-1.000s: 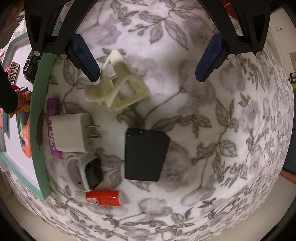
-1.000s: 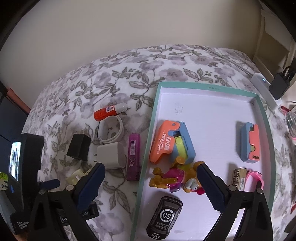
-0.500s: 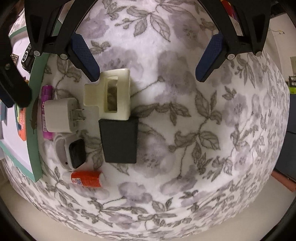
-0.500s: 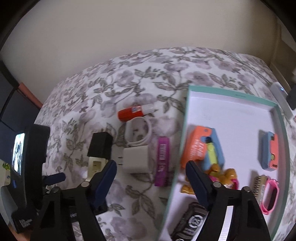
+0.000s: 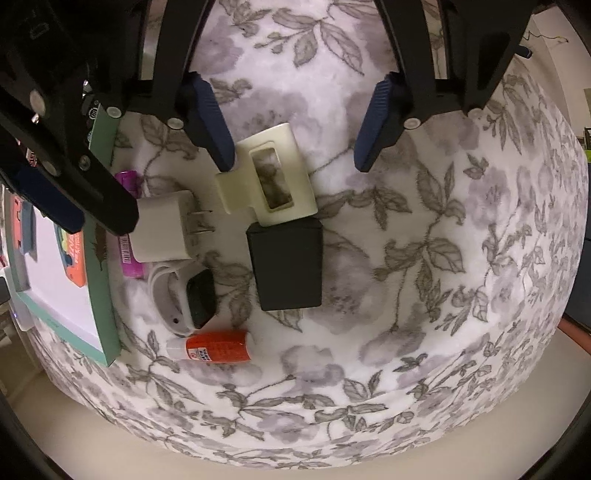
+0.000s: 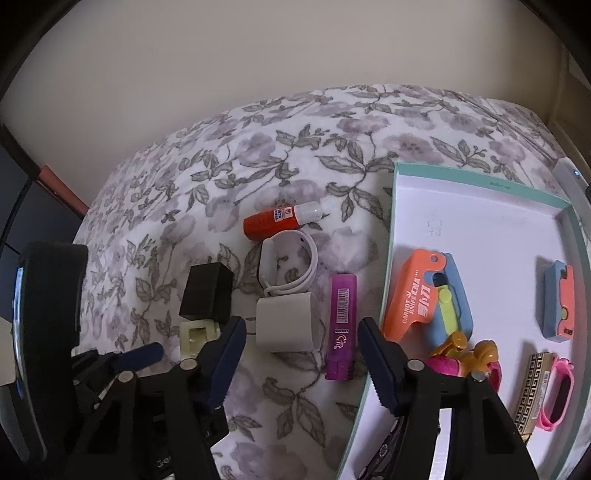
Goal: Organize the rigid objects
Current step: 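Grasp cream hair clip with left gripper while right gripper approaches white charger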
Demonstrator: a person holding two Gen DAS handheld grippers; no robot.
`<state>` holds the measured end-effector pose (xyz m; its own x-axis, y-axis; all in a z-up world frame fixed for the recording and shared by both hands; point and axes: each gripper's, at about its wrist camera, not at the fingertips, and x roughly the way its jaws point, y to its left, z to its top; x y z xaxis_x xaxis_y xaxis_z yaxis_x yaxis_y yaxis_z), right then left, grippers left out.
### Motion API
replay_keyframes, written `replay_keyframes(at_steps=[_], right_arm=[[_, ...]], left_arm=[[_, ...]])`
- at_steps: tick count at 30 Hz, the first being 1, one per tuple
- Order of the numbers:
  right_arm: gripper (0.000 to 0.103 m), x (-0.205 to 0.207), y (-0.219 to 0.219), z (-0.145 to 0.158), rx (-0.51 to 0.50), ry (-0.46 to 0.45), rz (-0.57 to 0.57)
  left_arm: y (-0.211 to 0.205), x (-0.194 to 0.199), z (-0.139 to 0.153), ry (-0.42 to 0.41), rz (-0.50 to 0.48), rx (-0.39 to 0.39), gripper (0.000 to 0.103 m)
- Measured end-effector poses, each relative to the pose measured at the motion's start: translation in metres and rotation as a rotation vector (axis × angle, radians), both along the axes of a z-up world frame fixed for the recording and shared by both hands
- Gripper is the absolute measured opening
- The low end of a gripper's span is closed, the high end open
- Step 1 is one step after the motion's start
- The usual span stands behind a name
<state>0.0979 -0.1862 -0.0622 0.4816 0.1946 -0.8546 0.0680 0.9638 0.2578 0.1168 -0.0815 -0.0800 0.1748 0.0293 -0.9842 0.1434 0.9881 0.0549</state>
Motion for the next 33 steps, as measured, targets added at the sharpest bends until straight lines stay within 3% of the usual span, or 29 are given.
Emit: replay_keyframes(at_steps=[21, 33], right_arm=[[0.058, 0.012, 0.021, -0.017, -0.024, 0.050, 0.045], [0.053, 0.016, 0.029, -0.028, -0.059, 0.067, 0.057]], left_arm=[[0.082, 0.016, 0.014, 0.034, 0.222, -0.094, 0.068], [0.090, 0.014, 0.024, 0.018, 0.224, -0.150, 0.068]])
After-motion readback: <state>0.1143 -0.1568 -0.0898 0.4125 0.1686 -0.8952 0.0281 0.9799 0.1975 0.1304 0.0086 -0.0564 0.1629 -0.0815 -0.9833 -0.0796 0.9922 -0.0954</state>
